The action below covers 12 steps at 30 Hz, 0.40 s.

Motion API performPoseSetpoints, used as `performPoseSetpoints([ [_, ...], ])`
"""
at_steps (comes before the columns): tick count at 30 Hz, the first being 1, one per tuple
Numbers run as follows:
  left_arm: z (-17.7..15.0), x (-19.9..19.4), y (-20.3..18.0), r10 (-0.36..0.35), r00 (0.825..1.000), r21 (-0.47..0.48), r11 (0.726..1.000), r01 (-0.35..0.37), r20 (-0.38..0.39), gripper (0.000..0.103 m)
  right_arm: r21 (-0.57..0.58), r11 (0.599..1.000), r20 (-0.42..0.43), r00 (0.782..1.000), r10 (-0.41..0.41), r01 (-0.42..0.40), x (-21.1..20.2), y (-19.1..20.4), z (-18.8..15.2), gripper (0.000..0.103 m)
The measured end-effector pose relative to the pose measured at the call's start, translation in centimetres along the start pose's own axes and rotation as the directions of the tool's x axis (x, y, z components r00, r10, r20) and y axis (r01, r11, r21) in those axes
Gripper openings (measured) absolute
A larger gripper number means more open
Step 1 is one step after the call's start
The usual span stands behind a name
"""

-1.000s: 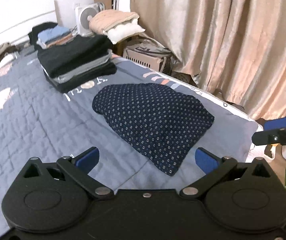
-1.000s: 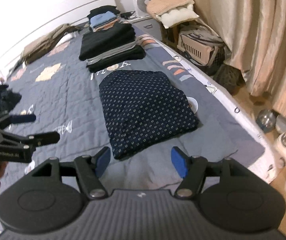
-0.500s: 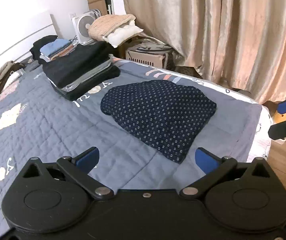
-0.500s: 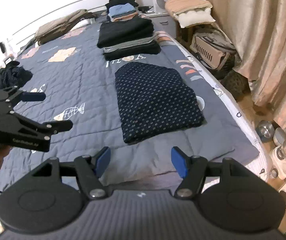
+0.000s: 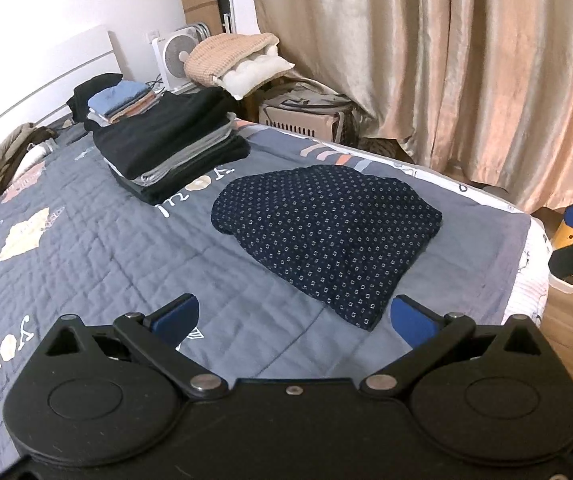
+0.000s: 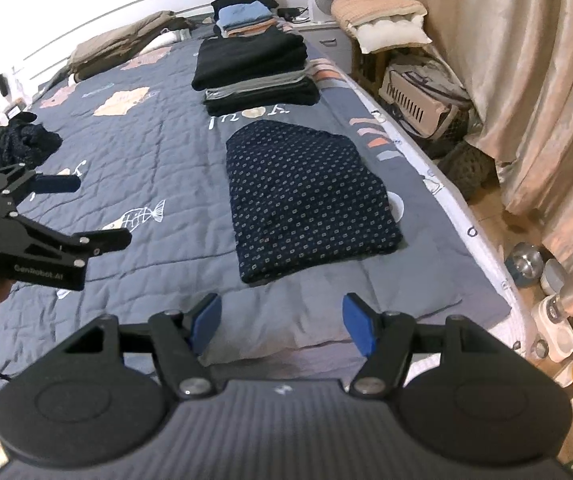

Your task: Fold clothes

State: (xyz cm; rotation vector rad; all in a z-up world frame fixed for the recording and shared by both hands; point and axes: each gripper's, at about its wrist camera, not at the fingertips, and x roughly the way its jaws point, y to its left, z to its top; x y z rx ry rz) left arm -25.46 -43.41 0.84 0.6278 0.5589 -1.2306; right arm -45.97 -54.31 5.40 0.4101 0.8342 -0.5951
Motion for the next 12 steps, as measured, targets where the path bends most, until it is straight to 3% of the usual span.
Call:
performPoseSetpoints([
  [12,0.02,0.06,0.66,-0.027,1.000,-0.027,0.999,0.027,0.011,0.103,-0.049,0.998,0.044,0.999,-0.030,0.032,-0.38,0.43,0.87,0.066],
])
